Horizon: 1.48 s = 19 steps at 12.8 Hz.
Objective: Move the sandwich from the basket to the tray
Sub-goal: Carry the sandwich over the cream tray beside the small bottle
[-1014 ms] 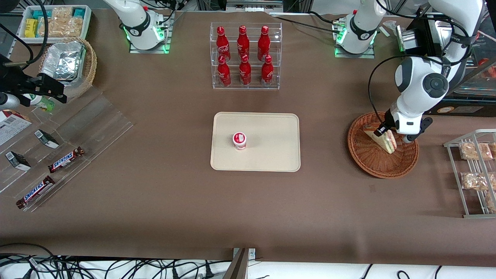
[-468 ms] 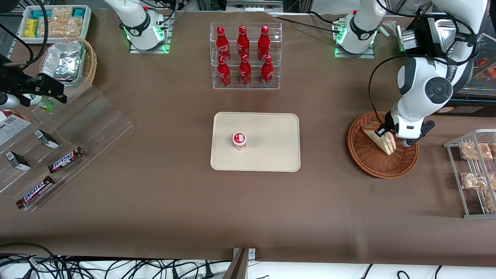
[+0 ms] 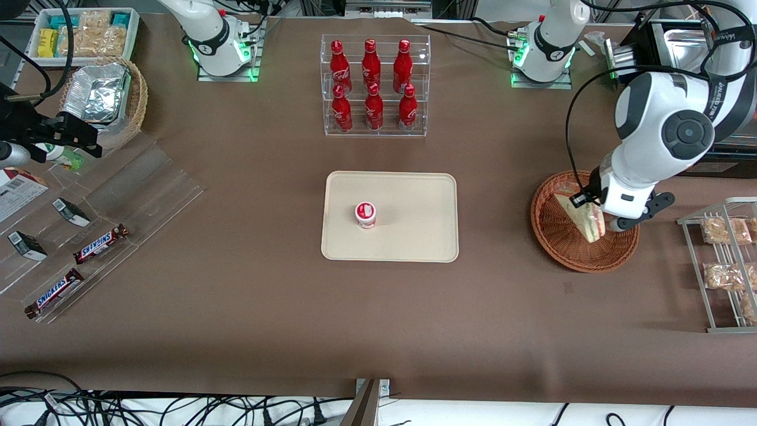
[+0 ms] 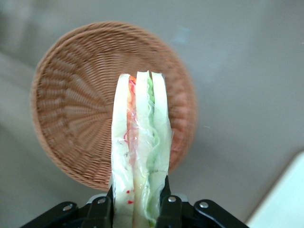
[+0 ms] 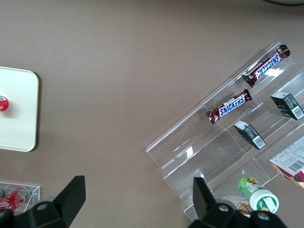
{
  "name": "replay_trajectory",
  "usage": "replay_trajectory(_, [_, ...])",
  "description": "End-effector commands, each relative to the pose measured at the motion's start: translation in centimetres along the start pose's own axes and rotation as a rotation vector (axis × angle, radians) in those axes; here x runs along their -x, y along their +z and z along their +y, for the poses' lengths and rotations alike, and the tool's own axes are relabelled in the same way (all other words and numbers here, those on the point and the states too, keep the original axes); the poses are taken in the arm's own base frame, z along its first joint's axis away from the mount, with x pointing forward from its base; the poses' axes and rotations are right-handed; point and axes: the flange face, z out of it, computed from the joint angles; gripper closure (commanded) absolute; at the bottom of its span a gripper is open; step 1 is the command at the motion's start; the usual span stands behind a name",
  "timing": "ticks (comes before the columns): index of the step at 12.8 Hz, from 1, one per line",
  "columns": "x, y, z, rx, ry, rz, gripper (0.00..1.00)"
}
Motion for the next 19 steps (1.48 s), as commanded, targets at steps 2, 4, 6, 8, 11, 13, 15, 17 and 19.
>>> replay_trajectory(2, [3.7,-2.8,5.6,-0.020,0.218,-0.003,0.66])
replay_trajectory(4, [5.9,-2.9,8.3,-0.003,0.286,-0.005,0.66])
replay_trajectory(6, [7.7,-3.1,12.2,0.033,0.340,-0.008,0.64])
replay_trajectory(8, [9.7,-2.5,16.5,0.051,0.375,-0.017,0.64])
replay_trajectory(11, [11.7,-1.3,21.5,0.097,0.379,-0.015,0.64])
replay_trajectory(13, [13.0,-0.2,23.3,0.101,0.377,0.023,0.63])
replay_trajectory(15, [14.8,1.6,25.2,0.086,0.374,0.060,0.63])
replay_trajectory(17, [16.3,3.6,26.8,0.087,0.373,0.084,0.63])
replay_trajectory(19, [17.4,5.1,27.9,0.080,0.370,0.102,0.63])
